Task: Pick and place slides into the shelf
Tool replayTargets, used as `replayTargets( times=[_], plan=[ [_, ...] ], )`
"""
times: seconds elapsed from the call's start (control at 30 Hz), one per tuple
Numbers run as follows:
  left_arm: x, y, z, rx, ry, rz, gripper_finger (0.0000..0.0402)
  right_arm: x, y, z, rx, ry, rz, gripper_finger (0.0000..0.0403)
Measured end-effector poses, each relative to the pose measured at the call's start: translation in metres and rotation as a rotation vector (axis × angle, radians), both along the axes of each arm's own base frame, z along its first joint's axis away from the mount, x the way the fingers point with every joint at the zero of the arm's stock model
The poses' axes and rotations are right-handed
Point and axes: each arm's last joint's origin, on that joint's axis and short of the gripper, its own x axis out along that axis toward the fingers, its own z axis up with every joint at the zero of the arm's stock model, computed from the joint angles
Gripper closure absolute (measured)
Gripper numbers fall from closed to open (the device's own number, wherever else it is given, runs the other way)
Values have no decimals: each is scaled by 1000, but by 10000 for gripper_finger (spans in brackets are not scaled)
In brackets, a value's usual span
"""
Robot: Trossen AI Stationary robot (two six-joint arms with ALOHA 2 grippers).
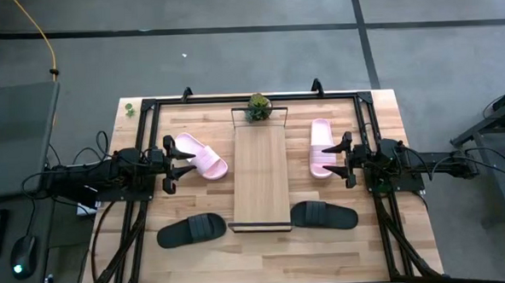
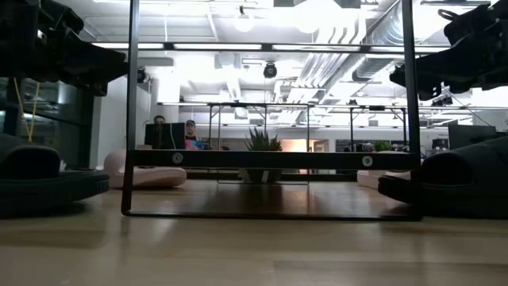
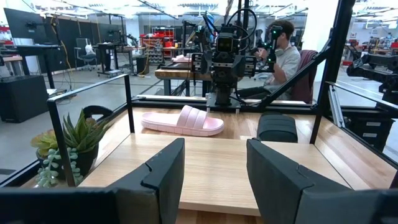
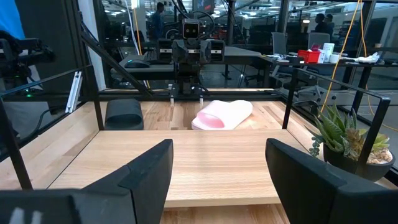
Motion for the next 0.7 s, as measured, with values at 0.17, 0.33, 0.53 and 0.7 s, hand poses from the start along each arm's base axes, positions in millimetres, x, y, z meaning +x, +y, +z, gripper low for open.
replayTargets(
  times=[0.17, 0.33, 0.53, 0.7],
  plan=[
    [0, 0, 0, 0, 0, 0, 245, 0, 0, 0, 0, -1, 0, 155],
    [0, 0, 0, 0, 0, 0, 245, 0, 0, 0, 0, -1, 0, 155],
    [0, 0, 0, 0, 0, 0, 245, 0, 0, 0, 0, -1, 0, 155],
    [0, 0, 0, 0, 0, 0, 245, 0, 0, 0, 0, -1, 0, 155]
  ],
)
